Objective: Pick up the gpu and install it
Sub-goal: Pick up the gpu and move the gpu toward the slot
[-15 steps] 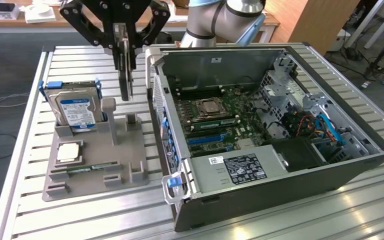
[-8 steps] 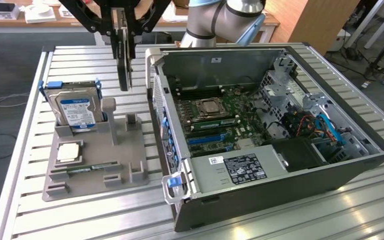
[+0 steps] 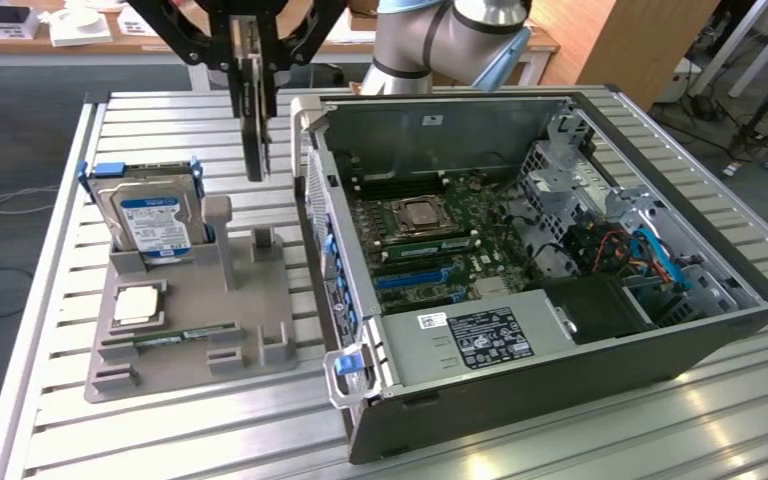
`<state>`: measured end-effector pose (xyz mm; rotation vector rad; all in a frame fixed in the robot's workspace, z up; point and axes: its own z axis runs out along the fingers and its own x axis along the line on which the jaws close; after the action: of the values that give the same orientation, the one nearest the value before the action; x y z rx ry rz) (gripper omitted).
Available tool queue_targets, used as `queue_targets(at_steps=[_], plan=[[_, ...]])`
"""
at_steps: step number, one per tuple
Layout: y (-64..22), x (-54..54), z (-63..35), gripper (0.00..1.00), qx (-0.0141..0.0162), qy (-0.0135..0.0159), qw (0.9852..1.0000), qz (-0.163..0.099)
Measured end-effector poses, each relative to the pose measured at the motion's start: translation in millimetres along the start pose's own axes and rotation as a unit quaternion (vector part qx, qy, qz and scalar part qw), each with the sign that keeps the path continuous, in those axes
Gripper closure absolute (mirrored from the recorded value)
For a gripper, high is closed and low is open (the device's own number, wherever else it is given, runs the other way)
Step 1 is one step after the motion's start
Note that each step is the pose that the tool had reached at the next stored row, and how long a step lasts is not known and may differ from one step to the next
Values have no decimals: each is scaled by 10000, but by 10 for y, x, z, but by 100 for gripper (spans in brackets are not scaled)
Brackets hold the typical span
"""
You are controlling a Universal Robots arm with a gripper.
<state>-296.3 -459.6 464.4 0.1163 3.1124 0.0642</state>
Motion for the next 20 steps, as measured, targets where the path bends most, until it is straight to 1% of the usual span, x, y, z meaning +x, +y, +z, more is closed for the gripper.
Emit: queue_targets(at_steps=[2, 10, 16, 20], plan=[[3, -39, 1, 72, 0, 0, 10000, 1], [19, -257, 7, 72, 0, 0, 10000, 1], [34, -450, 12, 72, 0, 0, 10000, 0], [45, -603, 18, 72, -1, 0, 10000, 0]])
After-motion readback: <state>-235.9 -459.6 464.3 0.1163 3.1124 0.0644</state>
